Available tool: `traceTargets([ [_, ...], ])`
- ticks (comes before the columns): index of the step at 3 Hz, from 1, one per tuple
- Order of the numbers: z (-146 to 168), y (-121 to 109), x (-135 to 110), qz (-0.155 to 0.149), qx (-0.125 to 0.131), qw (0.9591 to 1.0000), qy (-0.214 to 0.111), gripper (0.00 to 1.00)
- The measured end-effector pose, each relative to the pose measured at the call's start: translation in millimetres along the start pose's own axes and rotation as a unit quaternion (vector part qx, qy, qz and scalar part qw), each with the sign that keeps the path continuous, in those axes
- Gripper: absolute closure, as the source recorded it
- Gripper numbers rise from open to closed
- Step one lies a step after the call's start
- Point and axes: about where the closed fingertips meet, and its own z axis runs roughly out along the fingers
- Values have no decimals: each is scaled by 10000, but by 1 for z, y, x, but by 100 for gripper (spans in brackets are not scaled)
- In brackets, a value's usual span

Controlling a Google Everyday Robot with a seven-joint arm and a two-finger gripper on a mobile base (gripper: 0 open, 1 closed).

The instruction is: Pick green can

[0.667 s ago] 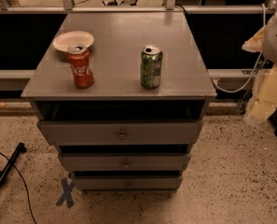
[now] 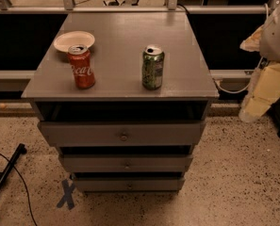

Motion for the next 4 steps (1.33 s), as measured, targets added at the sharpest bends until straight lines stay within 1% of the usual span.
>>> traceTargets([
  [1, 31, -38, -30, 140, 112, 9996, -222, 0],
  [2, 73, -87, -78, 320, 246, 9966, -716, 0],
  [3, 107, -122, -116, 491, 229, 9912, -1205, 0],
  [4, 140, -146, -141, 675, 36, 9862, -1511, 0],
])
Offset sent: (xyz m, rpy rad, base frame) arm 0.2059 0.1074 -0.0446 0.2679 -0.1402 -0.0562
